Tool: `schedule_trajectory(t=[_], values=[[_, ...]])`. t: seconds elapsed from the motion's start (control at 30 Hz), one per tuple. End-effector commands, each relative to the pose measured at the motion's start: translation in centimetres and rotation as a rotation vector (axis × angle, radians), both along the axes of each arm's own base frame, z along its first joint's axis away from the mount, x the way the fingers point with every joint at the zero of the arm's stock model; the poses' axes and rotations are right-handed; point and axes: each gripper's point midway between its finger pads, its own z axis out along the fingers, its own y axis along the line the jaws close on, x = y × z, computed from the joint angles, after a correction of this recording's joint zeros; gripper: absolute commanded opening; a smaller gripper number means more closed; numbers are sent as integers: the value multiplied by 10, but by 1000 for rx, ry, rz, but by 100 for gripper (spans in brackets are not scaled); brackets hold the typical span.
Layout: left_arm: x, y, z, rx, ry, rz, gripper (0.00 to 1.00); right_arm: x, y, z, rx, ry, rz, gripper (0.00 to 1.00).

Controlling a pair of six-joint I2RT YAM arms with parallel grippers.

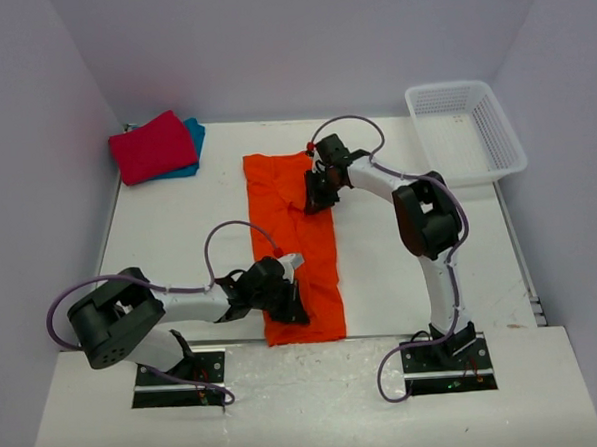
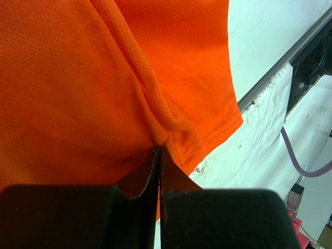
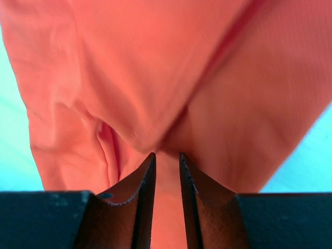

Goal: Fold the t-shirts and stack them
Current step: Grab the bottom of the folded rectangular tshirt with both arms

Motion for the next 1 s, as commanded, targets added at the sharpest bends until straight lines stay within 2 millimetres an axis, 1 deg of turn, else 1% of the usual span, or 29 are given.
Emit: schedule_trajectory(t=[0.0,0.03,0.07,0.13,0.17,0.23,0.27,0.3,0.33,0.37,0.4,0.43,0.47,0.5,0.53,0.57,0.6,0.63,0.67,0.7,0.73,0.77,0.8,0.83,0.87,0.9,0.93,0.97], values=[[-3,12,-16,63,8,11,0,9,-1,42,21,-131,-37,27],[-2,11,-16,62,-1,5,0,9,-3,46,17,-147,-41,29],[-2,12,-16,71,-3,5,0,7,-6,56,18,-168,-47,30],[3,9,-11,75,-26,-2,0,7,-11,67,3,-196,-54,32],[4,10,-10,83,-32,0,0,6,-14,82,6,-223,-59,33],[10,5,3,74,-71,6,0,1,-20,97,-5,-242,-67,33],[17,7,7,107,-98,30,0,-2,-24,115,3,-273,-76,33],[16,4,15,107,-123,22,0,-6,-28,122,1,-283,-93,33],[16,13,14,165,-129,38,0,-12,-33,126,-2,-288,-97,33],[22,4,28,150,-160,40,0,-15,-35,135,5,-301,-98,33],[24,3,37,160,-198,51,0,-22,-38,154,23,-330,-104,33],[24,0,45,163,-212,54,1,-28,-42,156,23,-329,-109,33],[23,-3,58,168,-219,53,1,-32,-43,162,29,-338,-110,33],[17,-8,69,150,-220,43,3,-39,-48,178,44,-366,-115,33],[19,-10,77,152,-237,59,7,-42,-51,182,47,-376,-120,33],[15,-15,90,151,-246,51,9,-48,-55,181,39,-377,-124,33],[14,-17,100,139,-253,58,12,-52,-59,185,39,-381,-131,33],[18,-17,107,143,-272,75,19,-61,-63,192,45,-393,-134,33],[20,-17,115,153,-281,86,23,-66,-67,195,46,-397,-140,33],[25,-14,116,178,-299,100,25,-71,-71,198,49,-401,-158,33],[33,-10,118,210,-322,122,28,-80,-75,216,79,-440,-163,33],[49,-1,125,263,-355,174,28,-90,-77,210,82,-429,-156,33],[58,2,116,322,-371,158,23,-99,-79,212,95,-430,-155,32],[68,6,113,350,-371,173,0,-113,-85,220,115,-447,-154,30],[88,16,106,399,-364,204,0,-122,-87,223,124,-447,-159,28],[97,19,101,406,-361,210,0,-132,-91,223,124,-440,-156,25],[107,18,100,388,-354,222,0,-143,-92,220,123,-432,-142,18],[124,27,97,399,-353,259,0,-155,-97,231,141,-462,-141,17]])
